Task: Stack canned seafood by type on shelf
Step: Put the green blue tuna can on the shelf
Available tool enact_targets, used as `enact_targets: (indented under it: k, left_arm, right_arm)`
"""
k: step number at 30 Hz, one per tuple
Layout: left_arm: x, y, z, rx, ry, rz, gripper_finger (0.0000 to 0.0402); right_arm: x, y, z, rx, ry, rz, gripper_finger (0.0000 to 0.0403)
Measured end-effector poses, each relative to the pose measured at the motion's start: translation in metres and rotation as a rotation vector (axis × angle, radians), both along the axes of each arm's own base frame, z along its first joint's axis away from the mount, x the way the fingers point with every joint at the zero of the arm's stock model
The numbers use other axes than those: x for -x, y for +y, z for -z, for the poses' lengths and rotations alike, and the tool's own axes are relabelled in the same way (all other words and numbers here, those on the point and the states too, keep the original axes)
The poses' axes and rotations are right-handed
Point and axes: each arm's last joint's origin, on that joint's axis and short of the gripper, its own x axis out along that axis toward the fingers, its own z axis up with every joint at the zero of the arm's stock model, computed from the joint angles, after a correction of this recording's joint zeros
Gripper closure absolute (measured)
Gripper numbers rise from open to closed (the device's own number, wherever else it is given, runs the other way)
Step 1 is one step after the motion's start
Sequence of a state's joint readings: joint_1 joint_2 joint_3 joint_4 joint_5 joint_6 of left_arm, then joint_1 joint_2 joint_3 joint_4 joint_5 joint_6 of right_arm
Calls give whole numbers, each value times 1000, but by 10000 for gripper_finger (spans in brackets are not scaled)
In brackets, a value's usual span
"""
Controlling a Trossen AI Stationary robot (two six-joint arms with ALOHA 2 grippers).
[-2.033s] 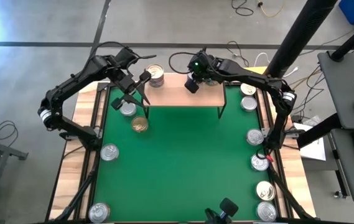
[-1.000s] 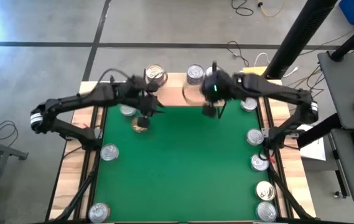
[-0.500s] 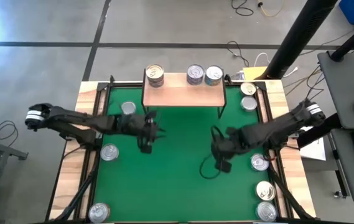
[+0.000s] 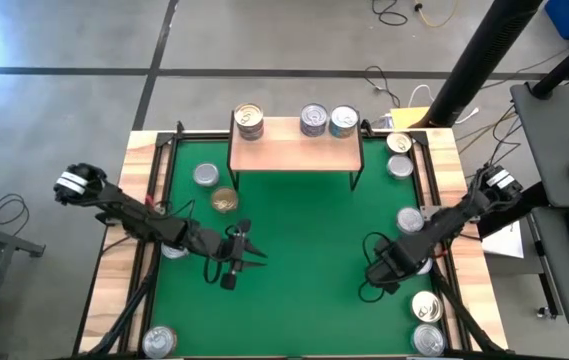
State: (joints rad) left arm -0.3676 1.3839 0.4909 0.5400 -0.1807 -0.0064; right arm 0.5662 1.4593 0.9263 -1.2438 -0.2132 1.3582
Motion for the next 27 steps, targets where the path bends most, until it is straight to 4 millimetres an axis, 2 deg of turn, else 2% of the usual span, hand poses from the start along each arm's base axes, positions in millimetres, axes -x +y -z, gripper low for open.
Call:
enact_targets:
  k: [8,13,18,20,22,24,27]
  left_arm:
    - [-11,-23,13,9,50,-68,325]
    - [-27,-39,18,-44,71,-67,325]
    - [-39,-46,27,-103,234,-82,325]
    - [-43,-48,30,-120,296,-117,325]
    - [-47,-49,31,-144,339,-167,325]
    - [-52,-50,32,-159,354,-200,325]
    - [-58,-54,33,-151,363,-195,325]
  right_arm:
    - [15,-2,6,36,124,37,392]
    - [26,-9,22,92,176,80,392]
    - [10,2,33,-58,29,-21,392]
    - [-16,18,26,-134,-183,-99,392]
    - [-40,34,9,-115,-382,-202,392]
    - [-47,44,-7,-39,-453,-347,392]
    - [-59,68,-41,18,-674,-483,392]
